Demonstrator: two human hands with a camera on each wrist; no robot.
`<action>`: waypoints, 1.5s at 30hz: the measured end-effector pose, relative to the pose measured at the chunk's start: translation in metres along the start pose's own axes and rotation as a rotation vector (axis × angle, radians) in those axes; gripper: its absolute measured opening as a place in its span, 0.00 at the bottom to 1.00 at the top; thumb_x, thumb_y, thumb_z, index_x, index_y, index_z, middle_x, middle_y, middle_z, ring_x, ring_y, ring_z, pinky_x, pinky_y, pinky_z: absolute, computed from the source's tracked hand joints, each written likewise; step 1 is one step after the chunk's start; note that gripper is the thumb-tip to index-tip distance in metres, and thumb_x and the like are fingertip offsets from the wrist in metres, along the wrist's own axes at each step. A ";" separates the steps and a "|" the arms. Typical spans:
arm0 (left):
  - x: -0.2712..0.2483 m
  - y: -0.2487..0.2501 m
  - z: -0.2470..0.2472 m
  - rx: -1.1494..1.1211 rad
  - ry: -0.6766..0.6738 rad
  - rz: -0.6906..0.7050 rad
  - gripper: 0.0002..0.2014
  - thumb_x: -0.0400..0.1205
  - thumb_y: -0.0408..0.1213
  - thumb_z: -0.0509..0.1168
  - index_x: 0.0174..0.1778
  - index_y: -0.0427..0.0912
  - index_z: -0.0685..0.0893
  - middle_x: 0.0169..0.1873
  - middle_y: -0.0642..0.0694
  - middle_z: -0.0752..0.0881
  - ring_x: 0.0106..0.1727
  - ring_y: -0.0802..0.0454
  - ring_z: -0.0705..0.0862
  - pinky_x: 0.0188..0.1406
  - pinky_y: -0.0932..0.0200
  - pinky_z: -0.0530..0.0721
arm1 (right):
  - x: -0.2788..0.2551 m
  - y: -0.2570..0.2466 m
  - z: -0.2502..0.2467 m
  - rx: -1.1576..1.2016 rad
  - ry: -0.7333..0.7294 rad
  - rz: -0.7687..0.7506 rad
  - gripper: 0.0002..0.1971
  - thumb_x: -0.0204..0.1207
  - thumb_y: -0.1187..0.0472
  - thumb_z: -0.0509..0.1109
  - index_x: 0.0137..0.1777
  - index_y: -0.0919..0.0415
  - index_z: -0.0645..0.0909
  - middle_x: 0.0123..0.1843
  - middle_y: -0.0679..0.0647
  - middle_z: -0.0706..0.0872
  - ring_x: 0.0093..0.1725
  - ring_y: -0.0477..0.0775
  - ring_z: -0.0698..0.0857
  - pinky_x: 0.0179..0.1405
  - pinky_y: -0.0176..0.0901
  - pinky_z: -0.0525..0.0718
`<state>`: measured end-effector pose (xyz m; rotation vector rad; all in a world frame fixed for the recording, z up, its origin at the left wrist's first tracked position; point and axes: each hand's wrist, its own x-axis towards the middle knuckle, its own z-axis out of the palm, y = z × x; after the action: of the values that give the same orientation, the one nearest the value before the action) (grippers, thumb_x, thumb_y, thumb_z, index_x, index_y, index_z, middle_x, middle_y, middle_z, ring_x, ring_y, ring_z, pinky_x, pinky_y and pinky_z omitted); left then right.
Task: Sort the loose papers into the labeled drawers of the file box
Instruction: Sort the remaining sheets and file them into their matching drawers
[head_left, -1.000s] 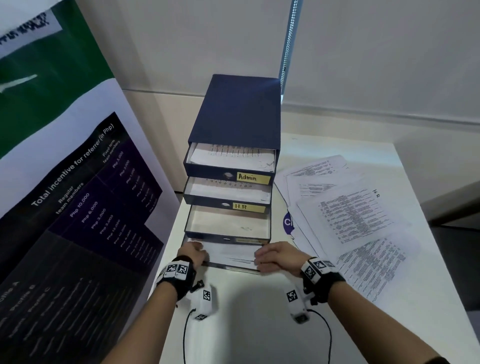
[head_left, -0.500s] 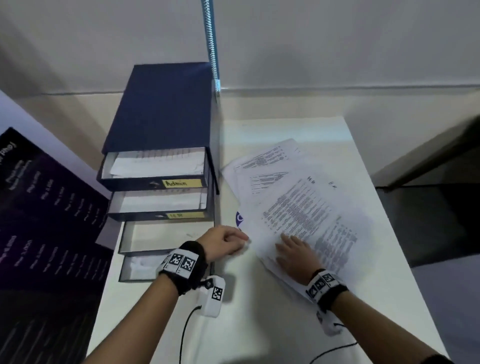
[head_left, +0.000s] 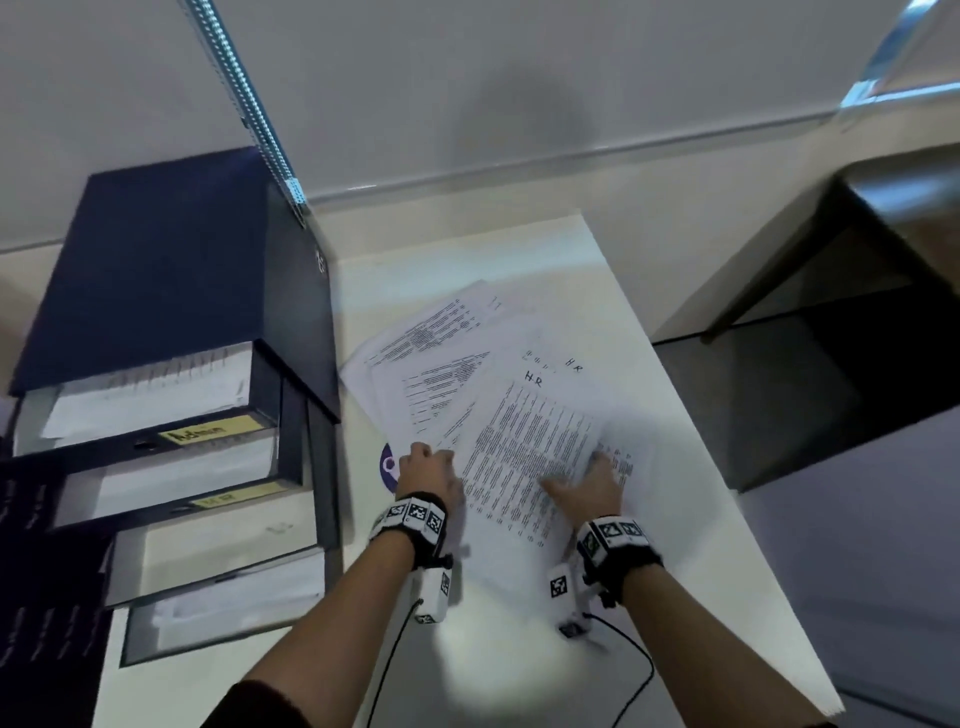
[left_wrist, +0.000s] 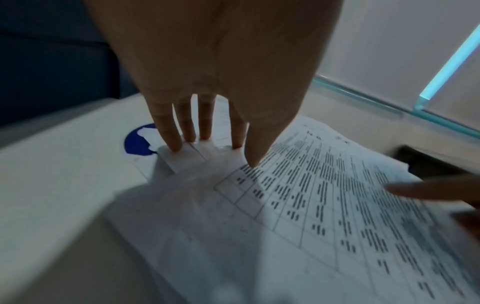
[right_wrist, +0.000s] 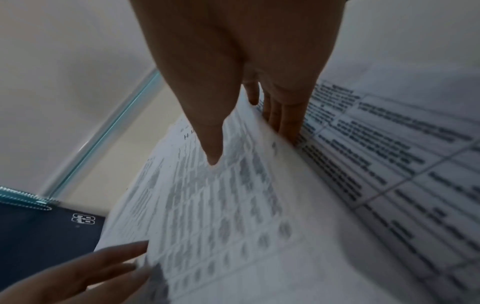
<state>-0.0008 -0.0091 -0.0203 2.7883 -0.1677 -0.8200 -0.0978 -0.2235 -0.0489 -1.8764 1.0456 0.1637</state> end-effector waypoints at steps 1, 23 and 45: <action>0.000 0.005 0.007 0.006 0.013 0.031 0.20 0.80 0.42 0.68 0.69 0.49 0.80 0.70 0.40 0.68 0.72 0.38 0.71 0.72 0.46 0.76 | -0.001 -0.002 0.002 0.004 -0.008 0.039 0.57 0.57 0.43 0.86 0.82 0.59 0.60 0.78 0.59 0.74 0.76 0.65 0.76 0.73 0.65 0.76; 0.016 0.017 0.012 0.079 0.106 0.088 0.26 0.70 0.44 0.78 0.64 0.45 0.83 0.73 0.43 0.72 0.71 0.44 0.72 0.70 0.54 0.75 | -0.001 0.021 -0.060 -0.041 0.158 -0.233 0.19 0.73 0.59 0.77 0.61 0.67 0.81 0.54 0.60 0.90 0.52 0.62 0.89 0.52 0.45 0.85; 0.015 0.077 0.003 -0.446 -0.102 0.117 0.45 0.70 0.62 0.76 0.79 0.42 0.71 0.51 0.44 0.86 0.46 0.55 0.83 0.44 0.63 0.84 | 0.001 0.021 -0.052 0.109 0.143 0.044 0.31 0.72 0.59 0.78 0.71 0.69 0.72 0.66 0.66 0.80 0.64 0.67 0.82 0.65 0.54 0.80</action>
<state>0.0061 -0.0866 -0.0113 2.3018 -0.1428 -0.8513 -0.1284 -0.2690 -0.0351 -1.7877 1.1698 -0.0022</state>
